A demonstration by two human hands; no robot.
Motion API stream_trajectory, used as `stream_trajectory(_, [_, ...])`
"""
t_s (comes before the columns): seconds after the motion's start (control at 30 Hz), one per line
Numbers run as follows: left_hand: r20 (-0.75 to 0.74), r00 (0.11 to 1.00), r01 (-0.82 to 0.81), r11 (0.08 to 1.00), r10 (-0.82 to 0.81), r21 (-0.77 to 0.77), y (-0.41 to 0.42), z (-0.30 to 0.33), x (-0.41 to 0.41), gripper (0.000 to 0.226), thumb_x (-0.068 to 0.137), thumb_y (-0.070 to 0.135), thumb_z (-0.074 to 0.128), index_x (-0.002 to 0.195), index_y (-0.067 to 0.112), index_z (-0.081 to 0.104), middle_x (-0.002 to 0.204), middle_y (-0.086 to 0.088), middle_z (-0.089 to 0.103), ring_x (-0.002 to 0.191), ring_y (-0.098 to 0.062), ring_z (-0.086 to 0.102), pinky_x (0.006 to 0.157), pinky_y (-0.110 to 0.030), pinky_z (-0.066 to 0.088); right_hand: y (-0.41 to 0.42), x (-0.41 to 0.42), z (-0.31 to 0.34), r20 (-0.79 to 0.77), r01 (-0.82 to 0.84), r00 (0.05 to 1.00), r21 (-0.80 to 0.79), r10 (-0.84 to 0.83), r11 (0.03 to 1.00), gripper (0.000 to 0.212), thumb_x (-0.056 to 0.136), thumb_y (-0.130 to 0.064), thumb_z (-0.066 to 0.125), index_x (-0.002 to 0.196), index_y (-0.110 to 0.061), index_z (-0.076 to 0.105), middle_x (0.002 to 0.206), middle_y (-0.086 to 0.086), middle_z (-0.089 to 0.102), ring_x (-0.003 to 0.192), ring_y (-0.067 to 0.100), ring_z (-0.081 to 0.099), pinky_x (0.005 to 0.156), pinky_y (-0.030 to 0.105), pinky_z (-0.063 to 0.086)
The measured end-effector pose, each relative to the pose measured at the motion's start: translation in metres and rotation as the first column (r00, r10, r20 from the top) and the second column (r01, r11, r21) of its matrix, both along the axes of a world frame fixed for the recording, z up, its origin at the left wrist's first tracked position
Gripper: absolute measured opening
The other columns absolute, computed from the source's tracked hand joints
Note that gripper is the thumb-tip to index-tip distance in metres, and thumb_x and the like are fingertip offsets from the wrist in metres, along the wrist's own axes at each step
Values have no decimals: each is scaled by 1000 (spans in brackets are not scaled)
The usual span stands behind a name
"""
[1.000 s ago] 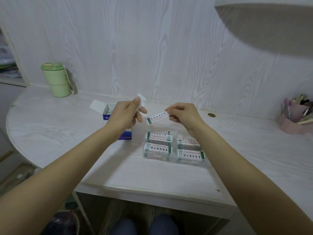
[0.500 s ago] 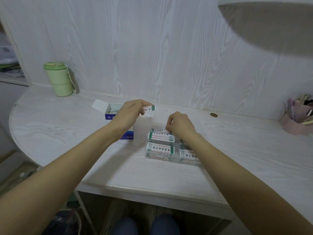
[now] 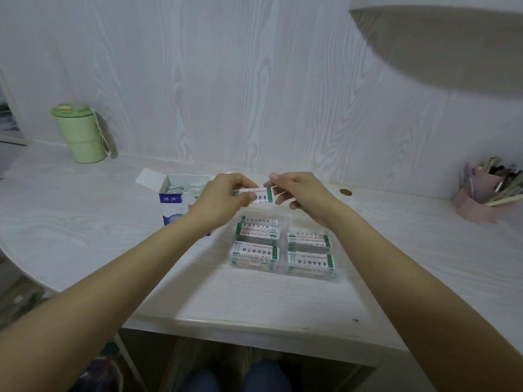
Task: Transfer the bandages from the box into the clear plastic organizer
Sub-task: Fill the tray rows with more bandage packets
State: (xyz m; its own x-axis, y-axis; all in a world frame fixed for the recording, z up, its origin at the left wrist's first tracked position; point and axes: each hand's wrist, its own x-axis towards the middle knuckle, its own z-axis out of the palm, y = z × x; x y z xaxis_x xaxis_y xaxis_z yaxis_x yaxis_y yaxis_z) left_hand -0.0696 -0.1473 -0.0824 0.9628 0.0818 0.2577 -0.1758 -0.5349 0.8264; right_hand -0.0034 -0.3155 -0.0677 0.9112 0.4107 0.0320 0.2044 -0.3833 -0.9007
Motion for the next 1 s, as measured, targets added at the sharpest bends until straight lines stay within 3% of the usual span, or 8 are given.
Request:
stream_trajectory(0.17, [-69,996,-34,982,48,187,-15,-4,14,9,91,18,58,98,23,62,90,1,66,90,-18,62,82,-33,49,-7,-2,-2,88,12,996,-18,-11,1000,7,82,-6,71,88,-3,71,63,0,62,52,1,54,50,11,38])
stream_trajectory(0.27, [-87,991,-66,926,105,371,-21,-6,18,25,96,13,51,119,14,59,114,-6,63,105,-20,59,81,-25,42,-6,6,-10,131,163,981,-132,-145,978,6,78,-13,76,79,-9,72,66,-1,65,56,7,55,57,18,43])
stream_trajectory(0.37, [-117,981,-59,806,157,589,-22,-11,25,37,97,6,44,133,12,50,131,-7,54,120,-23,51,92,-31,41,2,16,-21,144,231,970,-281,-198,932,9,76,-19,78,73,-15,71,82,1,68,67,13,58,65,26,48])
stream_trajectory(0.43, [-135,977,-36,745,168,666,-20,-15,28,46,94,0,42,137,15,45,135,-7,48,122,-24,47,91,-33,40,9,19,-26,125,244,969,-372,-212,896,11,77,-23,78,73,-18,69,81,-2,66,71,16,58,59,26,43])
stream_trajectory(0.5, [-155,973,-11,702,172,712,-18,-16,28,49,92,-3,41,136,18,47,136,-5,45,125,-23,44,90,-34,39,16,20,-29,124,246,969,-456,-213,855,11,79,-25,77,79,-16,70,80,-2,64,73,18,58,54,24,36])
stream_trajectory(0.67, [-199,970,60,649,142,758,-19,-16,27,52,88,-10,42,128,20,57,134,-7,45,123,-24,41,86,-33,40,28,21,-37,200,274,961,-602,-191,750,25,80,-29,75,99,-14,68,97,4,69,92,22,64,64,28,40])
stream_trajectory(0.87, [-231,969,132,611,86,780,-25,-18,34,52,90,-6,43,128,26,58,129,-8,44,122,-25,38,78,-29,33,29,24,-37,214,247,967,-680,-135,691,27,81,-31,73,101,-14,66,98,4,68,92,23,64,65,28,42])
stream_trajectory(1.0, [-248,963,135,611,104,780,-25,-19,36,51,90,-7,41,126,25,60,127,-7,45,121,-24,38,79,-29,34,17,29,-28,230,290,956,-667,-181,686,19,86,-24,63,102,-14,67,94,3,68,84,22,62,52,23,34])
